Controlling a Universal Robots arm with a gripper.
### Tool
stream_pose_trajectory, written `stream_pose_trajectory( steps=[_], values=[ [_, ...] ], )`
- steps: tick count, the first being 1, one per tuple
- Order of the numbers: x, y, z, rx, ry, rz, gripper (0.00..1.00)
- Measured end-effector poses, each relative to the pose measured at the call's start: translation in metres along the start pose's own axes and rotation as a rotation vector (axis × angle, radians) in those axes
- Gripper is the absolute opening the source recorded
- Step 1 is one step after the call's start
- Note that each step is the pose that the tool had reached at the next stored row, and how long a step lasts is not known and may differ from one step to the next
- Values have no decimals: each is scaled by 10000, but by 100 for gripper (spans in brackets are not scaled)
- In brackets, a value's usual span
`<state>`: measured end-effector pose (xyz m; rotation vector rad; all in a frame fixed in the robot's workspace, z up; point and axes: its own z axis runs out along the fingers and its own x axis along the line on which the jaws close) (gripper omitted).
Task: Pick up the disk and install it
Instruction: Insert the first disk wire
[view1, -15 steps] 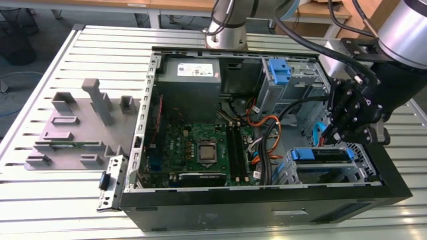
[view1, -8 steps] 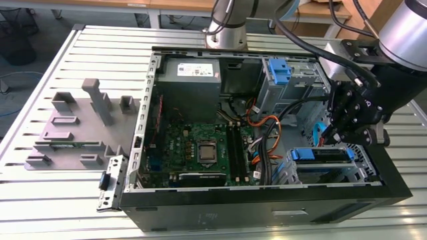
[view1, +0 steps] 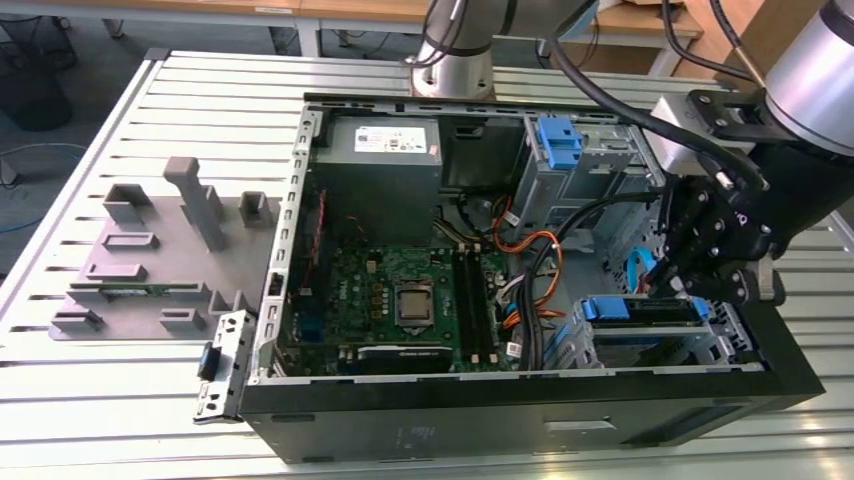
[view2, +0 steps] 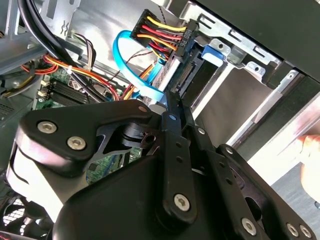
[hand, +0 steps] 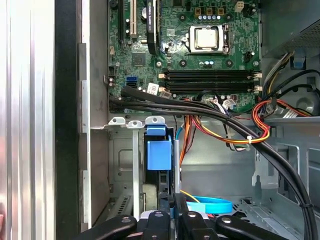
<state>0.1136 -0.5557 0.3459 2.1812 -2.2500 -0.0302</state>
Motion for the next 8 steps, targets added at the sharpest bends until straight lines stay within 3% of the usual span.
stream_pose_trajectory(
  steps=[2, 6, 8],
  values=[
    [14, -1, 5, 0, -71, -7, 16],
    [38, -2, 12, 11, -305, -26, 16],
    [53, -2, 18, 15, -364, -34, 16]
  ],
)
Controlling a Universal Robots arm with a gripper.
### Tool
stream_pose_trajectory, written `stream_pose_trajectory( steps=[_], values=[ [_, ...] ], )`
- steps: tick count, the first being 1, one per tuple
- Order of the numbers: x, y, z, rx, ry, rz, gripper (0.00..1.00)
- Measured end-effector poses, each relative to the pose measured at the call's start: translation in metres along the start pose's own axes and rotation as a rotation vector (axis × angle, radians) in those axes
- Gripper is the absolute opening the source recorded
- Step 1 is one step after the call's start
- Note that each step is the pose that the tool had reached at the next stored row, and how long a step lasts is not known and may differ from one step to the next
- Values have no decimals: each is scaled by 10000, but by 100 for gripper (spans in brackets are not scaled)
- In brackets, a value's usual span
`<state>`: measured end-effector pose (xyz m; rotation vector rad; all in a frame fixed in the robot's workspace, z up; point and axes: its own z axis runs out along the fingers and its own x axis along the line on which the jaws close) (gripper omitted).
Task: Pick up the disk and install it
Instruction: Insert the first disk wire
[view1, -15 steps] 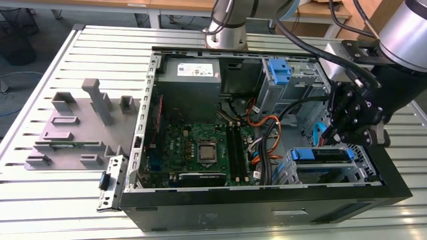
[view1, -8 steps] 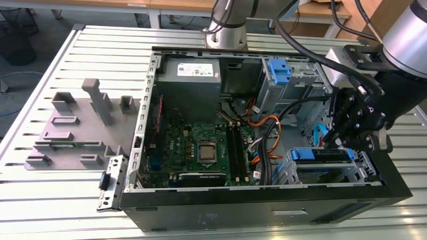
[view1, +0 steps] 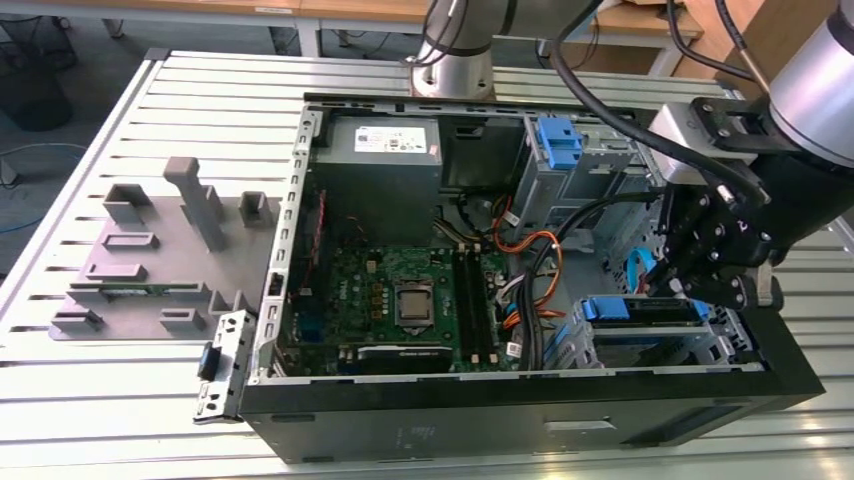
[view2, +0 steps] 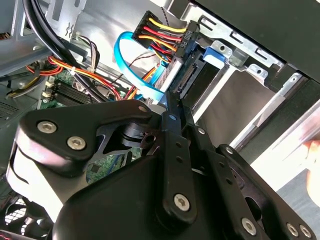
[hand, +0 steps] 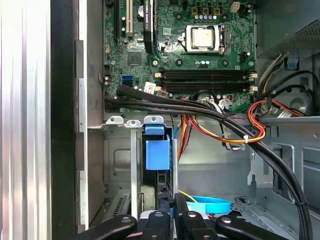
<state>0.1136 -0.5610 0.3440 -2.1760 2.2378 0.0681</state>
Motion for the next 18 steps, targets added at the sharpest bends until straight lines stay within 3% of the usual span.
stream_pose_trajectory(
  steps=[8, 18],
  values=[
    [26, -2, 49, 0, -8, -12, 16],
    [27, -2, 64, 0, -6, -12, 16]
  ],
)
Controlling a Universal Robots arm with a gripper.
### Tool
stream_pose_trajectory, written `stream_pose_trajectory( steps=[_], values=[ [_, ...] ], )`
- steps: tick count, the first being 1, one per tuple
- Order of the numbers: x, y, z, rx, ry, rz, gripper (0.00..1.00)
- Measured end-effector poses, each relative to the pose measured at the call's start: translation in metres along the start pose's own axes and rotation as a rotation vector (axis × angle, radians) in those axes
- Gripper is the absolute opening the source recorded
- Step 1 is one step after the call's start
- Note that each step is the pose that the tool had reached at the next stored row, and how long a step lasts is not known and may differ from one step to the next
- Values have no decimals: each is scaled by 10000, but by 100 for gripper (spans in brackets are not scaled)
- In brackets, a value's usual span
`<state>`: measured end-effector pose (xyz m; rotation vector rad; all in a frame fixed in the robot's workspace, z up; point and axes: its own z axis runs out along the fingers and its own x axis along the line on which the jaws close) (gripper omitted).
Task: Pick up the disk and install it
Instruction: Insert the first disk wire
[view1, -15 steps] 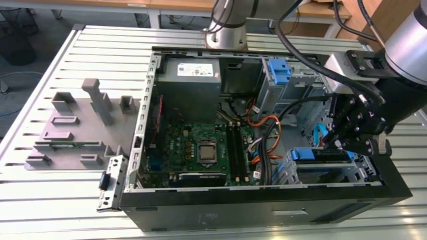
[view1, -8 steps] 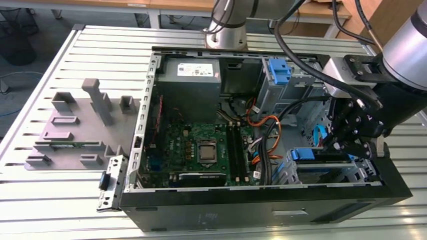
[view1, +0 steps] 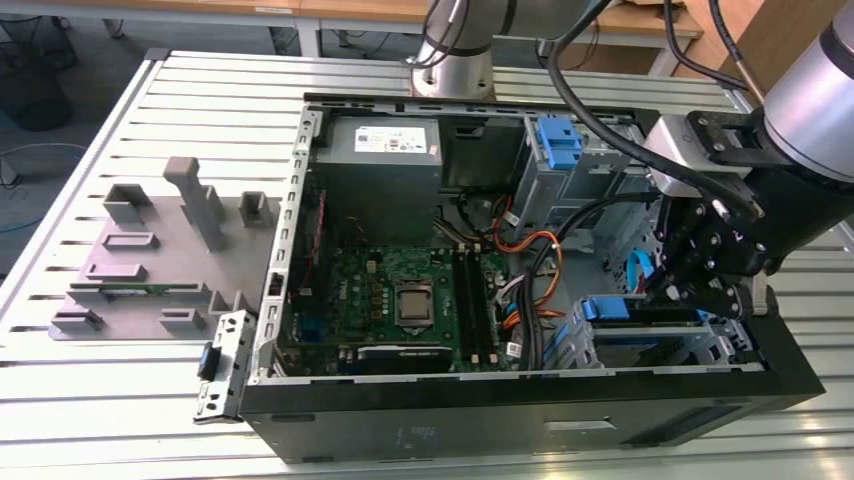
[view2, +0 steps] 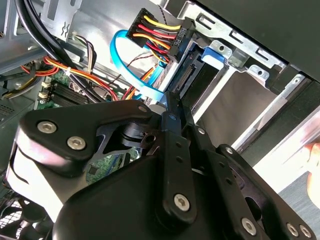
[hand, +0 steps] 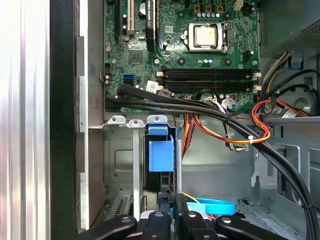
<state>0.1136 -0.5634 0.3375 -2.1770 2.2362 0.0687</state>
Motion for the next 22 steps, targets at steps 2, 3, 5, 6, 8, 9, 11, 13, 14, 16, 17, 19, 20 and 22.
stream_pose_trajectory(
  steps=[2, 3, 5, 6, 8, 9, 11, 13, 14, 16, 17, 19, 20, 22],
  values=[
    [0, 0, 5, 0, -1, 0, 16],
    [0, 0, 7, 0, 0, 0, 16],
    [1, 0, 14, 0, 0, 0, 16],
    [1, 0, 15, 0, 0, 0, 16],
    [1, 0, 18, 0, -1, 0, 16],
    [1, 0, 21, 0, -2, 0, 16],
    [1, 0, 23, 0, 1, 0, 16],
    [1, 0, 23, 0, 1, 0, 16],
    [1, 0, 23, 0, 1, 0, 16],
    [1, 0, 27, 0, -2, 0, 16],
    [1, 0, 33, 0, -4, 0, 16],
    [2, -1, 42, 0, 0, 0, 16],
    [2, 0, 44, 0, 0, 0, 16],
    [2, -1, 44, 0, 2, 1, 16]
  ],
)
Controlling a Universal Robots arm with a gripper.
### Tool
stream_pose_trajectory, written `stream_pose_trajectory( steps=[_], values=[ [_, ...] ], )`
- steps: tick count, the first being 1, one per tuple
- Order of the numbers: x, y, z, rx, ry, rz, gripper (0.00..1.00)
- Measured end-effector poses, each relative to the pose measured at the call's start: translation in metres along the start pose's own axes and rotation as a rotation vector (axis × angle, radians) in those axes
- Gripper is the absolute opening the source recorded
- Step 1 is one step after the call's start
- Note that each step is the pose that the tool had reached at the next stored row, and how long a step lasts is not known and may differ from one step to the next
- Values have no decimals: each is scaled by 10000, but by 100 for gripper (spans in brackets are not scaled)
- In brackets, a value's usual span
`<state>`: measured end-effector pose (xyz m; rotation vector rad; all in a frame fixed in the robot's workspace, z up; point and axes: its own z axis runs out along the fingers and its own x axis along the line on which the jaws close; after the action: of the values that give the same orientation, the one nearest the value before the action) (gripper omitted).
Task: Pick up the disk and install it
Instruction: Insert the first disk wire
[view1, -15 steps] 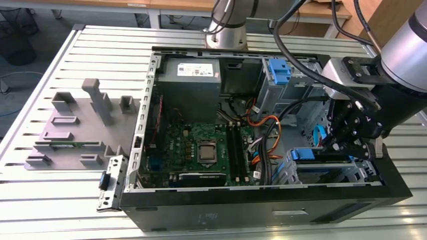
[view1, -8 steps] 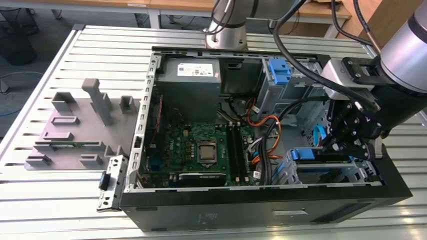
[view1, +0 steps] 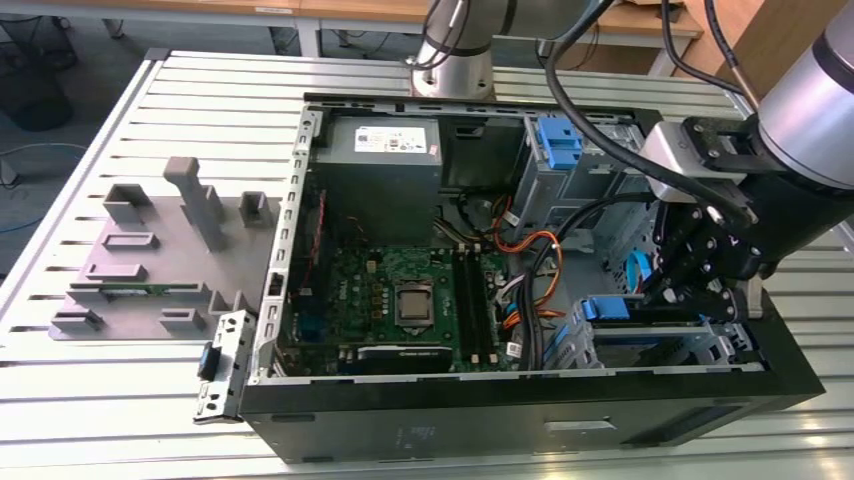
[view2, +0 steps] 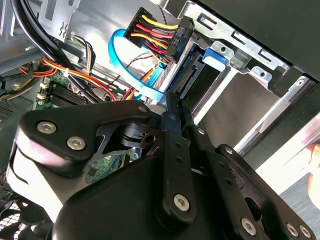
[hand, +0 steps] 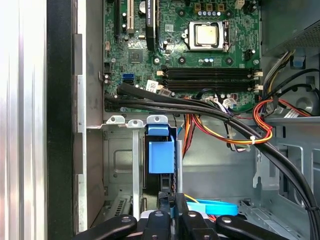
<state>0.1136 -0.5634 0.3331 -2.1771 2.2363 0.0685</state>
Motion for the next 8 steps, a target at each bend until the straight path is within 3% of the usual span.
stream_pose_trajectory(
  steps=[8],
  values=[
    [1, -1, 22, 0, 1, -1, 16]
  ],
)
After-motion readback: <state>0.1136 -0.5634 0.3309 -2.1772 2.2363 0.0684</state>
